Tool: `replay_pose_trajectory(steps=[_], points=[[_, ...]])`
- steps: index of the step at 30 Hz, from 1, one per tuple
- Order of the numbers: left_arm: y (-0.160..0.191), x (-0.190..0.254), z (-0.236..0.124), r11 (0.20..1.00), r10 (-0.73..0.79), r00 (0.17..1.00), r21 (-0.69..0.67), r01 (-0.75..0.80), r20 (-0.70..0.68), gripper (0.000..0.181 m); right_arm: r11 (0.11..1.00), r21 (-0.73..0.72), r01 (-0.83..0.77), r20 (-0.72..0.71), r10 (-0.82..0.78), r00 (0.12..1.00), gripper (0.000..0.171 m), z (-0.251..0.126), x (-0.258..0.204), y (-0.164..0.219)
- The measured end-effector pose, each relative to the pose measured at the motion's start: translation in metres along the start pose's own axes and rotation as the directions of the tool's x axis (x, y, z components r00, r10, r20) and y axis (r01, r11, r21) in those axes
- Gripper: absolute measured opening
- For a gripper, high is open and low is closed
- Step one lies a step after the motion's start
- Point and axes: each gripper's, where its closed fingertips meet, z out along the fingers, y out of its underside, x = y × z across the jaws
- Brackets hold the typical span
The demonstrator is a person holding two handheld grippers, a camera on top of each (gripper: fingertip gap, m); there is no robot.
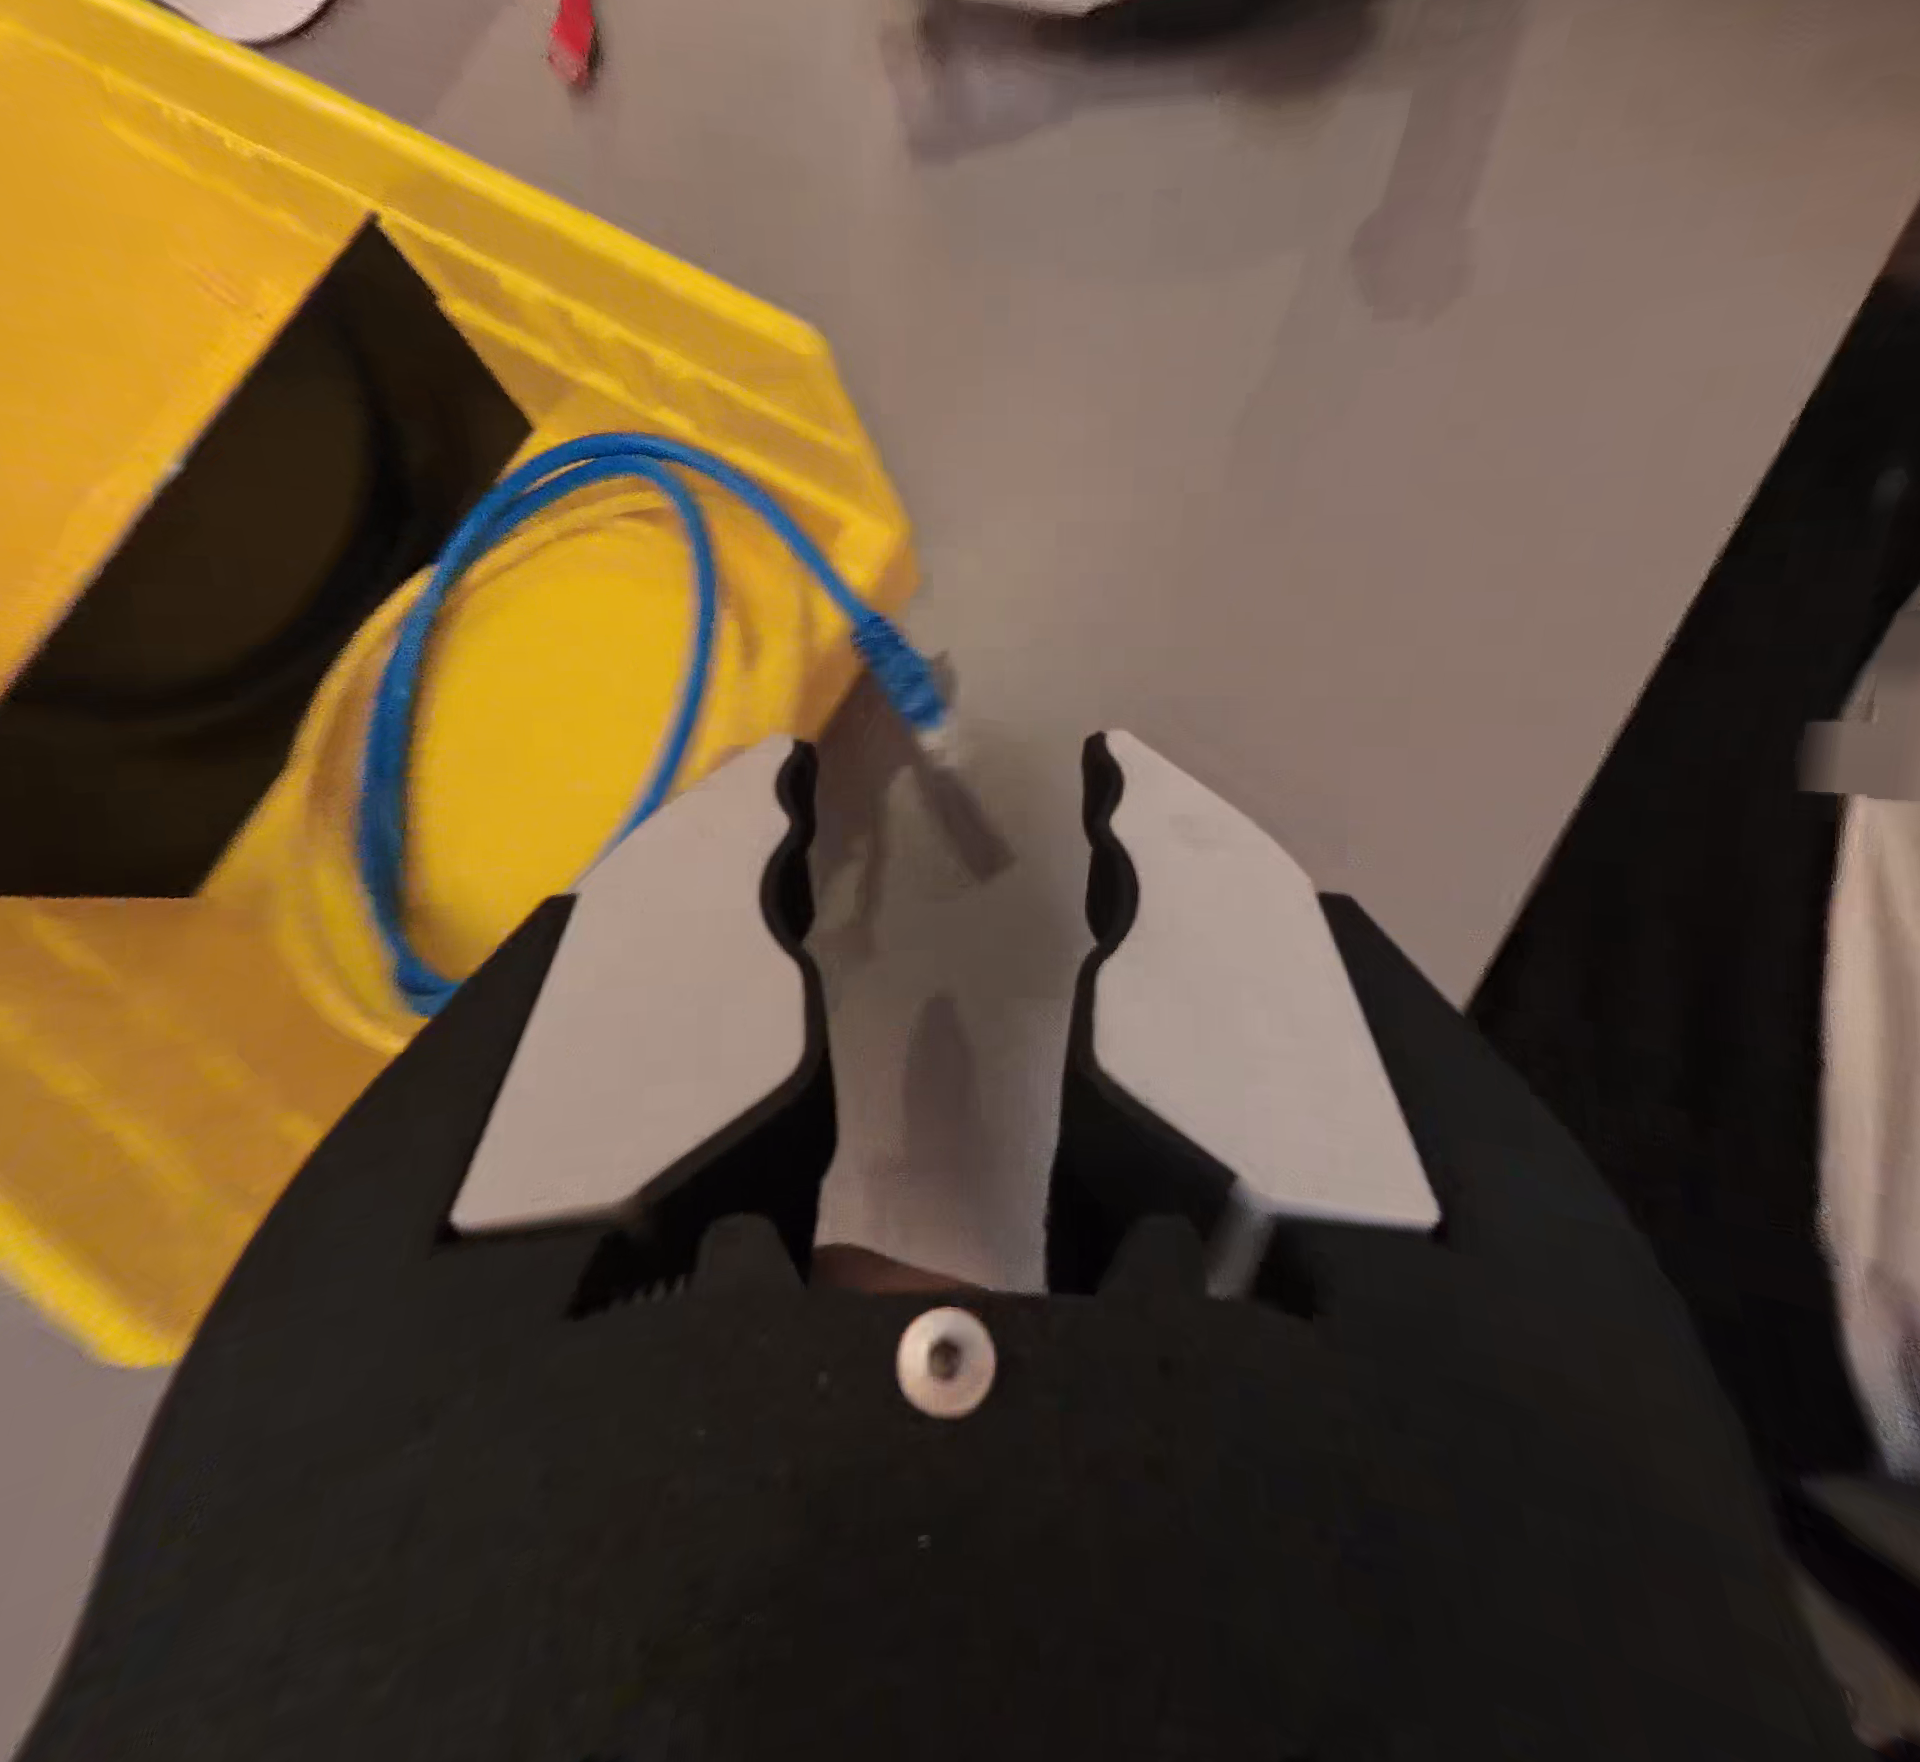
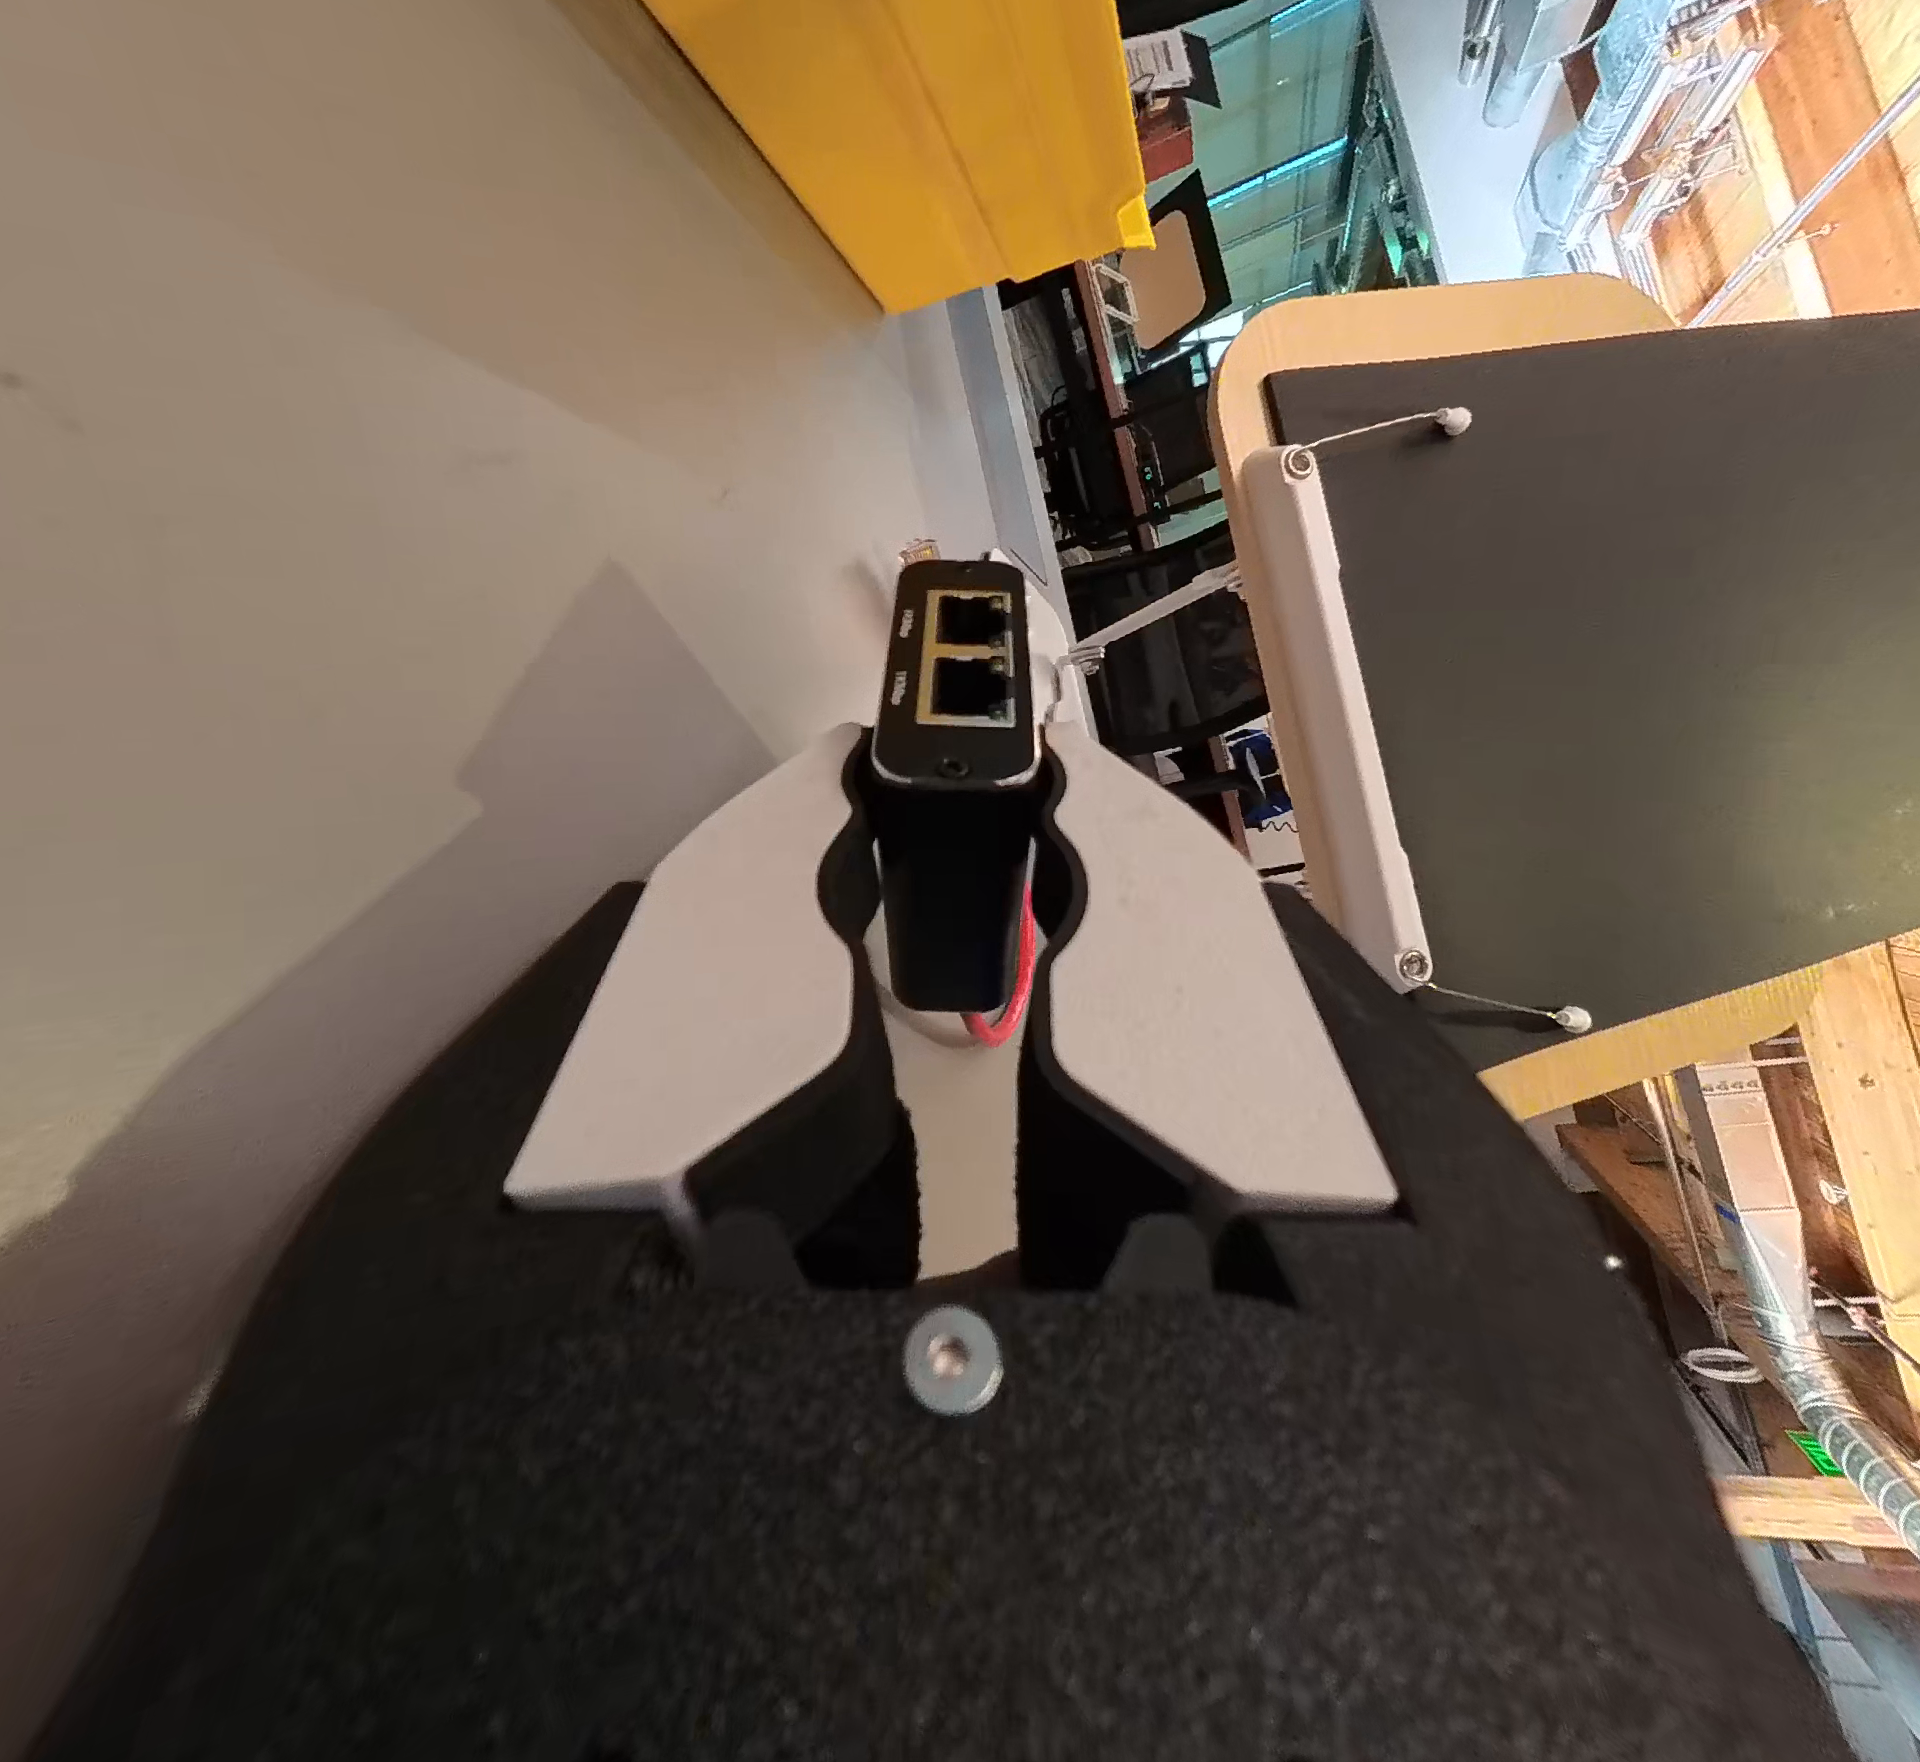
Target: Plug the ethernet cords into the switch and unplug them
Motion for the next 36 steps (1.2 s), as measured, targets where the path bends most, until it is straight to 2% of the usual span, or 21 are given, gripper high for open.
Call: replay_pose_trajectory(steps=[2, 5, 9, 12, 17, 19, 21, 24, 27, 30, 33, 36], points=[[-0.002, -0.029, 0.0, 0.996, 0.027, 0.999, -0.083, -0.029, -0.029, 0.057, 1.0, -0.005, -0.007, 0.001, 0.007, 1.0, 0.026, 0.0, 0.0, 0.001], [0.003, -0.063, 0.006, 0.979, 0.04, 0.996, -0.194, -0.056, -0.084, 0.056, 1.0, -0.018, -0.016, 0.008, 0.017, 1.0, 0.026, 0.0, 0.0, 0.005], [0.027, -0.053, 0.015, 0.942, -0.075, 0.95, -0.333, -0.032, -0.304, 0.052, 0.999, -0.027, -0.02, 0.015, 0.02, 1.0, 0.026, -0.001, 0.0, 0.009], [0.038, -0.057, 0.021, 0.916, -0.035, 0.951, -0.39, -0.093, -0.308, 0.043, 0.999, -0.027, -0.032, 0.017, 0.032, 0.999, 0.026, -0.001, 0.001, 0.009], [0.011, -0.053, 0.007, 0.95, -0.004, 0.944, -0.296, -0.099, -0.329, 0.023, 0.999, -0.028, -0.027, 0.026, 0.028, 0.999, 0.026, 0.0, -0.001, 0.009], [0.006, -0.054, 0.001, 0.953, 0.009, 0.946, -0.283, -0.106, -0.324, 0.022, 0.999, -0.027, -0.03, 0.028, 0.03, 0.999, 0.026, 0.0, -0.001, 0.009], [-0.005, -0.06, -0.005, 0.966, 0.021, 0.953, -0.241, -0.098, -0.301, 0.021, 0.999, -0.027, -0.029, 0.027, 0.03, 0.999, 0.026, 0.0, -0.001, 0.009], [-0.037, -0.082, -0.017, 0.994, 0.013, 0.98, -0.108, -0.035, -0.199, 0.019, 0.999, -0.029, -0.028, 0.027, 0.029, 0.999, 0.026, 0.0, -0.001, 0.009], [-0.074, -0.094, -0.042, 0.996, -0.068, 0.99, 0.046, 0.074, -0.125, 0.019, 0.999, -0.031, -0.025, 0.017, 0.025, 1.0, 0.026, -0.001, 0.001, 0.009], [-0.104, -0.082, -0.065, 0.959, -0.243, 0.968, 0.133, 0.25, -0.066, 0.019, 0.999, -0.032, -0.031, -0.003, 0.031, 1.0, 0.026, -0.002, 0.005, 0.01], [-0.144, -0.023, -0.085, 0.899, -0.299, 0.934, 0.271, 0.344, -0.194, 0.019, 0.994, -0.012, -0.107, -0.023, 0.106, 0.994, 0.026, -0.004, 0.014, 0.01], [-0.171, 0.05, -0.091, 0.804, -0.314, 0.81, 0.315, 0.505, -0.496, 0.019, 0.978, 0.013, -0.21, -0.067, 0.21, 0.975, 0.026, -0.007, 0.032, 0.013]])
